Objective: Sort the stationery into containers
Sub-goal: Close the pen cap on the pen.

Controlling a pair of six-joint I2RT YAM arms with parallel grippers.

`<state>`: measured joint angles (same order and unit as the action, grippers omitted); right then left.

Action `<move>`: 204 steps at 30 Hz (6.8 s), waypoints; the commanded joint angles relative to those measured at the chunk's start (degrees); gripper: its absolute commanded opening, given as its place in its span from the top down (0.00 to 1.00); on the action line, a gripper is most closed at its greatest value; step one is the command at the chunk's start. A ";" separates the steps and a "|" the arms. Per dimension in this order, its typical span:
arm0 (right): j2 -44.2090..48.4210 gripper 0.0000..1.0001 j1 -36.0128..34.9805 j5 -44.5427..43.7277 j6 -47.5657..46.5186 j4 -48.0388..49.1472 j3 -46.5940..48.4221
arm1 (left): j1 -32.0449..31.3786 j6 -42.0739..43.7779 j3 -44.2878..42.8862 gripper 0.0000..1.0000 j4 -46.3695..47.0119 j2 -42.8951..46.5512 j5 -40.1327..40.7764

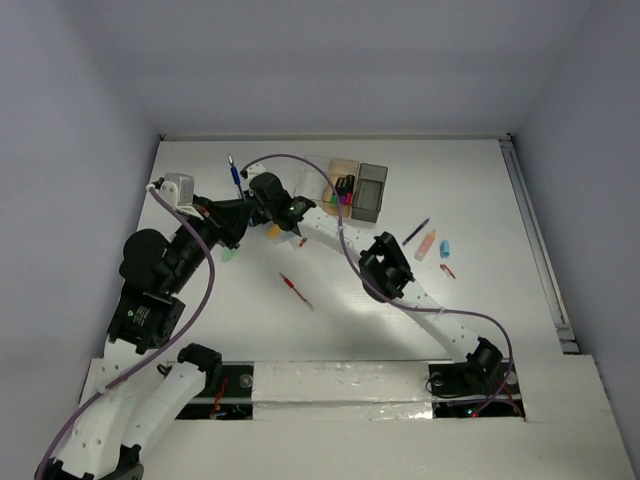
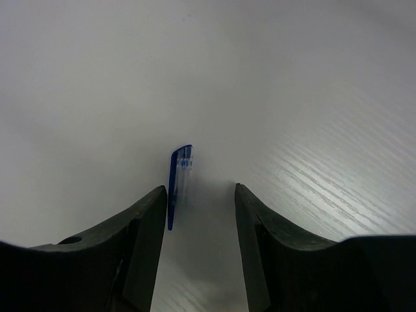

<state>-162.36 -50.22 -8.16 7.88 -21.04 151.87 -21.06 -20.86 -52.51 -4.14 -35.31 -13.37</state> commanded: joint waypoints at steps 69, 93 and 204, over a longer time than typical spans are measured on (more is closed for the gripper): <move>68.42 0.89 -3.05 -15.65 27.19 28.25 -104.59 | -0.83 -0.06 14.36 1.00 6.43 1.82 -10.54; 60.33 0.56 -5.59 -14.95 23.77 9.36 -90.27 | -0.83 1.53 14.37 1.00 4.32 4.29 -8.61; 77.37 1.00 -7.18 3.33 24.56 57.60 -88.24 | -3.02 -9.63 24.21 1.00 10.29 6.66 -16.08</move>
<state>-84.79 -56.47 -5.30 33.21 34.83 62.50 -23.92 -30.48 -27.73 4.03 -29.28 -29.47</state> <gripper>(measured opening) 0.176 0.076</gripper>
